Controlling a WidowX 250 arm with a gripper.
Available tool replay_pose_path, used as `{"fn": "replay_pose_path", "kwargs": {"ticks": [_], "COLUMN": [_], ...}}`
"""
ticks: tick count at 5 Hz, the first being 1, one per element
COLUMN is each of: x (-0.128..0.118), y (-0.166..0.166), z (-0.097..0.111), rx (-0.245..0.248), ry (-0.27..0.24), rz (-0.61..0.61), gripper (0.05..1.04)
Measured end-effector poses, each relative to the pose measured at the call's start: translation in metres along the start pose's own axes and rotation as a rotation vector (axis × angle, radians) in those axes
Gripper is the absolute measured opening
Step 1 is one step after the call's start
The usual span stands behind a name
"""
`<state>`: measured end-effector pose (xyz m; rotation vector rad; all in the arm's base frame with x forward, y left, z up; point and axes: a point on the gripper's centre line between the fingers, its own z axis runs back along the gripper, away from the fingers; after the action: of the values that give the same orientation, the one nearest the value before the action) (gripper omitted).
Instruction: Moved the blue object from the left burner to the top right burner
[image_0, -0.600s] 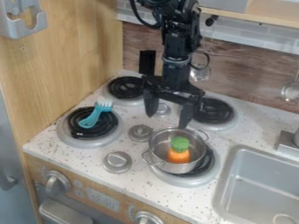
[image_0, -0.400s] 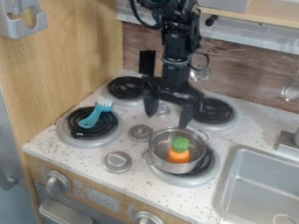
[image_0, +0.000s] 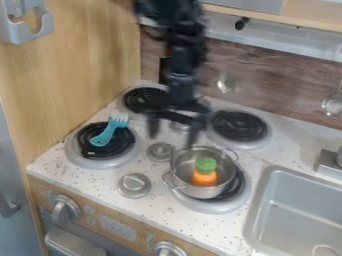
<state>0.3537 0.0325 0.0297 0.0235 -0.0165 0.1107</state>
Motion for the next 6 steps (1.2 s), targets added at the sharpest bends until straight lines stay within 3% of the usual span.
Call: {"fn": "replay_pose_path", "kwargs": {"ticks": [2, 3, 4, 6], "x": [0.016, 0.023, 0.038, 0.069], "y": [0.06, 0.084, 0.094, 0.103], "z": [-0.009, -0.012, -0.022, -0.051], "rx": [0.045, 0.098, 0.142, 0.162], "ry": [-0.021, -0.041, -0.06, -0.029], "rz": [0.136, 0.162, 0.147, 0.105], "gripper": [0.998, 0.998, 0.998, 0.998]}}
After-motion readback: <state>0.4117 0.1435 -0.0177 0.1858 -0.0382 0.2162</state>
